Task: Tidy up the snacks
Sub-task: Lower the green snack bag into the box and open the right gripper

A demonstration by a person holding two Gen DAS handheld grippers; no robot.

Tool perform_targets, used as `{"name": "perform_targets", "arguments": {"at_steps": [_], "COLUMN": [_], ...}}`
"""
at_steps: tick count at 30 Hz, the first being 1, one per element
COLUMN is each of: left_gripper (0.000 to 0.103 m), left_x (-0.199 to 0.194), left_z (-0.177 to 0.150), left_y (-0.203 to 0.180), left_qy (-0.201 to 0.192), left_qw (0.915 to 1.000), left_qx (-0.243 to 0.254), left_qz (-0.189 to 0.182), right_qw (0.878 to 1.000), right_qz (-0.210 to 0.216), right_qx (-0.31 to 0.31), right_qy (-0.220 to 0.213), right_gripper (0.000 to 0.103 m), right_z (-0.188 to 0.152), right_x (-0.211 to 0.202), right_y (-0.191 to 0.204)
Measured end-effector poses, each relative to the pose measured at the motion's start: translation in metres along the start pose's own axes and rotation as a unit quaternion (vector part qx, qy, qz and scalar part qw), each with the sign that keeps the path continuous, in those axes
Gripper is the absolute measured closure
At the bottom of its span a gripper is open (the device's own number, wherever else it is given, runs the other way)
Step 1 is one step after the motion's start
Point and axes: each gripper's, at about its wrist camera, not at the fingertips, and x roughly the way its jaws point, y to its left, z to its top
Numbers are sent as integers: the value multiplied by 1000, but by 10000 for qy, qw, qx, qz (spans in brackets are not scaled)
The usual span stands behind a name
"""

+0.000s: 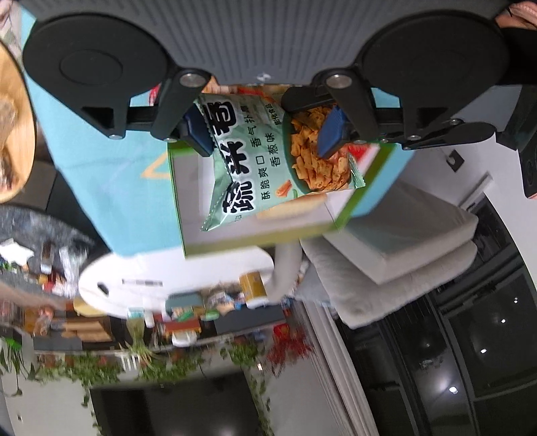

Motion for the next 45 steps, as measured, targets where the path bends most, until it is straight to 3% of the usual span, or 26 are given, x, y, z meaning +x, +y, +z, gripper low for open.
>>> {"name": "perform_targets", "arguments": {"at_steps": [5,11,25,36,40,42,45], "left_gripper": [51,51,51,51,40,39,38], "left_x": [6,31,77,90,88,84,78], "left_z": [25,35,18,8,6,4,1], "left_y": [4,8,28,34,35,36,39], "left_qy": [-183,-40,420,614,632,589,564], "left_qw": [9998,9997,9988,9976,9971,9970,9969], "left_qx": [58,141,7,-127,-158,-181,-310], "left_qz": [97,186,266,284,393,459,463], "right_qw": [9996,9995,9992,9982,9982,9980,9976], "right_qz": [37,-10,150,186,39,-2,14], "right_qx": [-72,18,344,455,505,555,627], "right_qy": [-273,-313,123,356,335,296,299], "right_gripper": [52,52,52,52,49,44,44], "right_z": [27,36,25,18,18,17,15], "right_x": [3,20,65,81,83,80,74], "right_y": [0,-12,-37,-40,-43,-46,-49]}}
